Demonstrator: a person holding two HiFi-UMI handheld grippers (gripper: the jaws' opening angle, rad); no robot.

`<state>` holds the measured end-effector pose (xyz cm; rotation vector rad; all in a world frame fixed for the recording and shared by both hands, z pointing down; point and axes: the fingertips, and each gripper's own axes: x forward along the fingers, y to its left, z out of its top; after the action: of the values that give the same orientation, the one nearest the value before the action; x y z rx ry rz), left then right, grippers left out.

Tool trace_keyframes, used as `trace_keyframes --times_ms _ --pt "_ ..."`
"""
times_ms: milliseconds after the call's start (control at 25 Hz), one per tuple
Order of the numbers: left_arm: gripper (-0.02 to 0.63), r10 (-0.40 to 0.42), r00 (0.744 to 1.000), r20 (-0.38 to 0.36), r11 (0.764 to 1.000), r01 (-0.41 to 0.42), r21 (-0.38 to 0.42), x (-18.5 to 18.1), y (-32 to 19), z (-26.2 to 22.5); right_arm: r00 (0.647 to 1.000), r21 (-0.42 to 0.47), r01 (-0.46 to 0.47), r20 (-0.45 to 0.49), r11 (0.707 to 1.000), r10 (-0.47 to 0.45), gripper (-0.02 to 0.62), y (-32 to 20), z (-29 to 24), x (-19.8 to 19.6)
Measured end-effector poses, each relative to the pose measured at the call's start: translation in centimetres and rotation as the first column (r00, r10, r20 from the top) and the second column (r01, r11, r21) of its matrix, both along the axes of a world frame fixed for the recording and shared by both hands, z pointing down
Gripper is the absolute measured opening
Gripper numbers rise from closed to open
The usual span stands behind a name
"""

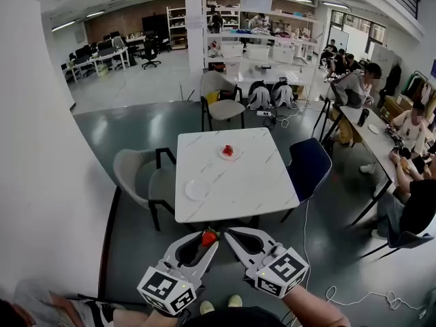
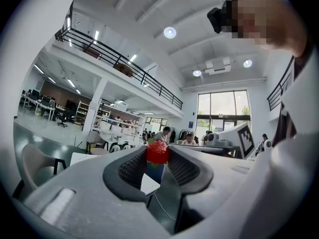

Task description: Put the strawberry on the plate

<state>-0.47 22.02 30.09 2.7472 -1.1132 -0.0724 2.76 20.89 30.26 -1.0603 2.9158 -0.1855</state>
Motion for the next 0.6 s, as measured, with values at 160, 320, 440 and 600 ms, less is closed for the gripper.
trace_keyframes --times_ms 160,320,440,600 --pt "0.137 -0.013 1.000 -0.003 1.000 0.013 0.006 -0.4 -0.7 0.4 0.998 -0.006 0.010 0.054 1.000 -0.009 0.002 -0.4 0.2 0.1" --pt "0.137 -0.032 0.999 0.001 0.999 0.032 0.008 -0.9 -1.5 0.7 0.996 -0.011 0.010 0.088 1.000 -0.008 0.003 -0.6 0.4 0.7" --pt "0.137 -0.047 0.999 0.010 0.999 0.047 0.008 -1.0 -2.1 0.7 0.994 -0.004 0.018 0.104 1.000 -0.018 0.003 -0.9 0.3 1.0" --pt "0.136 -0.065 0.998 0.009 0.998 0.065 0.009 -0.5 -2.3 0.5 0.993 -0.011 0.035 0.111 0.999 -0.034 0.003 -1.0 0.5 1.8"
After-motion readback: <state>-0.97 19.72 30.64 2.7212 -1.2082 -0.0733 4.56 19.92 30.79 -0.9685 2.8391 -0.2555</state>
